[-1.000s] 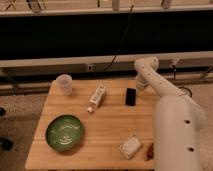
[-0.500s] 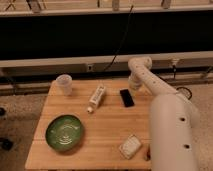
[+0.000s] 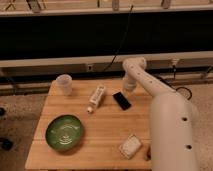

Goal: Push the eraser across the table

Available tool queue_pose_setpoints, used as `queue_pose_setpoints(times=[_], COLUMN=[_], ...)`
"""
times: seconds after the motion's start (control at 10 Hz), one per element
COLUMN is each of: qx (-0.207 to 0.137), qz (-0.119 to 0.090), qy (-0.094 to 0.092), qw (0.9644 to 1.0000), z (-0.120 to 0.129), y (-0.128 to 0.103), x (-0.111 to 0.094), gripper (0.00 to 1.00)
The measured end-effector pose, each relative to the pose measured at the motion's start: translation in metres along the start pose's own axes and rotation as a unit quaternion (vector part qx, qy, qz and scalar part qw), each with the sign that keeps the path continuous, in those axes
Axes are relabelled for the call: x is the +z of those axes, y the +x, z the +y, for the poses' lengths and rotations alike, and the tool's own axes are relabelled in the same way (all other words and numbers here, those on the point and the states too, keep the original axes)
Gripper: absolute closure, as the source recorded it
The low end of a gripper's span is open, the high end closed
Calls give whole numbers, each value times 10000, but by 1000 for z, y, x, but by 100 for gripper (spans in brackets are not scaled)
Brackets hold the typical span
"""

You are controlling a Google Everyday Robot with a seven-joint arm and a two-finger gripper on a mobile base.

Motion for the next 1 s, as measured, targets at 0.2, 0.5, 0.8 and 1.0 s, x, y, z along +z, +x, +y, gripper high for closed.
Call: queue_pose_setpoints(times=[0.2,0.5,0.8,1.0], qx=[-71,-213,-390,-532], qz=[-191,-419,-666,-766], qy=[-90,-168,-235,-260], qw=[9998,9988,9967,9953], z=[13,19,27,27], y=[-14,-35,-61,-76], x=[5,9,11,12], gripper=[99,99,99,99])
